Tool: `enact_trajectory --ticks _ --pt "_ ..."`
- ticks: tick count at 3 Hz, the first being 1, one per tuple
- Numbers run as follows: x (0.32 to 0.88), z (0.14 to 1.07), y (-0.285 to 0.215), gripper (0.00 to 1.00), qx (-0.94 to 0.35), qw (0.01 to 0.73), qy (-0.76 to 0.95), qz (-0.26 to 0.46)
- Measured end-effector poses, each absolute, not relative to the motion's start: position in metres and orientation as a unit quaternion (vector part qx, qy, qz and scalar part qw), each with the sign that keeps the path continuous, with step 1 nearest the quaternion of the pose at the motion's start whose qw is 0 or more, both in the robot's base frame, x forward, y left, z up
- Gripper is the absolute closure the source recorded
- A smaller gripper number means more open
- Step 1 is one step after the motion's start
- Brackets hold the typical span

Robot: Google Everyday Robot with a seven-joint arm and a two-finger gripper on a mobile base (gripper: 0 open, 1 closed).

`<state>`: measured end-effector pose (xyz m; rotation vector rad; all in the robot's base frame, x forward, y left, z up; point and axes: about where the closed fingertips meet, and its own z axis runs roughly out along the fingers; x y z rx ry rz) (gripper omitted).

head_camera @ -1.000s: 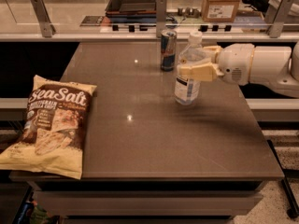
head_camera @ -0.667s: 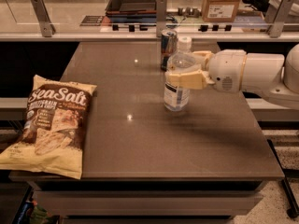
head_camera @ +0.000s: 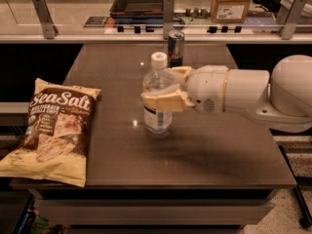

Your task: Move blue plastic bottle near brown chip bag

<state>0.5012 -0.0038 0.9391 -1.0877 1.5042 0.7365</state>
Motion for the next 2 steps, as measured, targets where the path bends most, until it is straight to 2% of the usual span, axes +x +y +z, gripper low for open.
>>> enact_trajectory --ticks 2 --pt "0.472 0.917 0.054 1.0 -0.472 0.525 0.623 0.337"
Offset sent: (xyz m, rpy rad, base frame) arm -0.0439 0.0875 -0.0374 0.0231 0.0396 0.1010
